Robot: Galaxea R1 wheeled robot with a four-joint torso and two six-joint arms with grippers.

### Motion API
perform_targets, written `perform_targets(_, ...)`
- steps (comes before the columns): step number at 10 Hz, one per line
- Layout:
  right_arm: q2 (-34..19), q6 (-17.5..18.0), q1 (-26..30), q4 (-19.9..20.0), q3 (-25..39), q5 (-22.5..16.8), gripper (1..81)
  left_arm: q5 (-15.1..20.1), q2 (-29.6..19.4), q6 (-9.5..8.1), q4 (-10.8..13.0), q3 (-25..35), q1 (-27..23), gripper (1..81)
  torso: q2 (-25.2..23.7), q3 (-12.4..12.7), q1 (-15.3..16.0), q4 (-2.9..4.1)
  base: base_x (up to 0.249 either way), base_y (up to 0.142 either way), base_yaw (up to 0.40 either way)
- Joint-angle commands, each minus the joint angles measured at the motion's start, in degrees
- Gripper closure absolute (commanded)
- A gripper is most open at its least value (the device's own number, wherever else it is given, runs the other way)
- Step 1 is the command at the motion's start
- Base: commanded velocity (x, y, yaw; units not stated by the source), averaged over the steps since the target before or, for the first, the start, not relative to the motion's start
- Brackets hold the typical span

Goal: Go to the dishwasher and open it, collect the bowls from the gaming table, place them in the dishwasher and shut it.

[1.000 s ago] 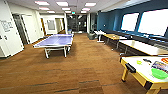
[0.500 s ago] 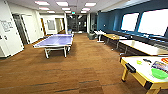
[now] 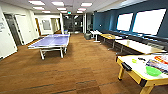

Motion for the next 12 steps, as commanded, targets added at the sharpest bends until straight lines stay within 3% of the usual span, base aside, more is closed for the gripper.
perform_targets(1,0.3,-0.2,2.3,0.0,0.2,-2.9,1.0,2.1,-0.3,0.26,0.4,-0.1,-3.1,1.0,0.0,0.0,0.1,0.00,0.000,0.000,-0.378)
perform_targets(12,0.4,-0.2,2.3,0.0,0.4,-2.9,1.0,2.1,-0.3,0.26,0.5,-0.3,-3.1,1.0,0.0,0.0,0.1,0.00,0.000,0.000,-0.380)
